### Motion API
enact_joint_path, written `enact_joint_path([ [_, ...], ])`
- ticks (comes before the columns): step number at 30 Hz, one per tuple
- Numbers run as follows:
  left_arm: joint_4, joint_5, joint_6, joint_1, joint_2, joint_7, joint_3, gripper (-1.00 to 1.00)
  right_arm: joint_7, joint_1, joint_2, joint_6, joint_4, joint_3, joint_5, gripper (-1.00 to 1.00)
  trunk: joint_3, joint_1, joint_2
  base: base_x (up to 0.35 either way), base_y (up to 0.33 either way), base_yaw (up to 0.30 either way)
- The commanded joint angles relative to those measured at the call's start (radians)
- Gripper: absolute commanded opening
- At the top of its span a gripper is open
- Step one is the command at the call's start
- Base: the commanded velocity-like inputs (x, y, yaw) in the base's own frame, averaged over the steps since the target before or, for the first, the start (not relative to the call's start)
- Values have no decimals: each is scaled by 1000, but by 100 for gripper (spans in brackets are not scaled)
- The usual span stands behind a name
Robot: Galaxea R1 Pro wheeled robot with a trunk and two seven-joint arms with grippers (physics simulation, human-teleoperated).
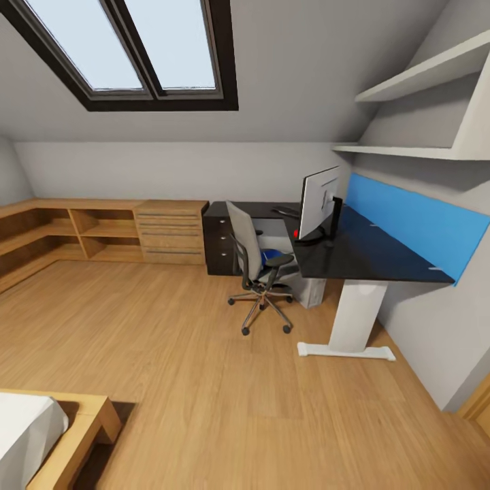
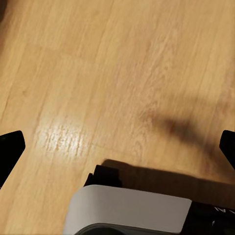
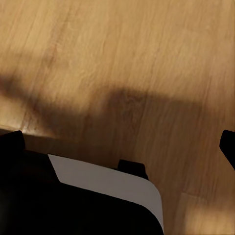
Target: In the bedroom, organize the workspace by keeping the computer under the desk, ensuring the monitor is on the desk, placing the keyboard on the desk next to the monitor, placing the mouse on the desk next to the keyboard, moving the folder from the swivel chair onto the desk next to the mouse, stacking the notebook on top of the folder with the pen on top of the notebook, and positioning the swivel chair next to the desk.
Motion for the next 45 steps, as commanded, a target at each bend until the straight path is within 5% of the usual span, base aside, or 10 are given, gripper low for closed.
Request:
enact_joint_path([
  [1, 0, 10, -2, 0, 0, 1, -1, 100, -5, -1, 0, -3, 2, 1, 5, 100, -4, 4, -8, 0, 0, 0],
  [30, -3, 10, -2, 0, -2, 2, -1, 100, -4, -1, 3, -5, 1, 3, 6, 100, -95, 115, -211, 0, 0, 0],
  [35, -3, 9, -1, 0, -4, 2, -2, 100, -6, -1, 4, -4, -64, -4, -6, 100, -111, 134, -246, 0, 0, 0],
  [40, 1, 9, 0, 0, -7, 21, -8, 100, -9, -3, 4, 1, -277, -52, -172, 100, -126, 153, -281, 0, 0, 0],
  [41, -9, 11, 1, 0, -13, 53, -9, 100, -8, -55, 6, 16, -336, -62, -295, 100, -129, 157, -288, 0, 0, 0],
  [44, -45, 11, 10, -11, -21, 71, -10, 100, -9, -163, 6, 75, -334, -65, -356, 100, -139, 169, -309, 0, 0, 0],
  [45, -115, 8, 89, -80, -44, 79, -11, 100, -8, -264, 6, 157, -279, -74, -431, 100, -142, 173, -316, 0, 0, 0],
])
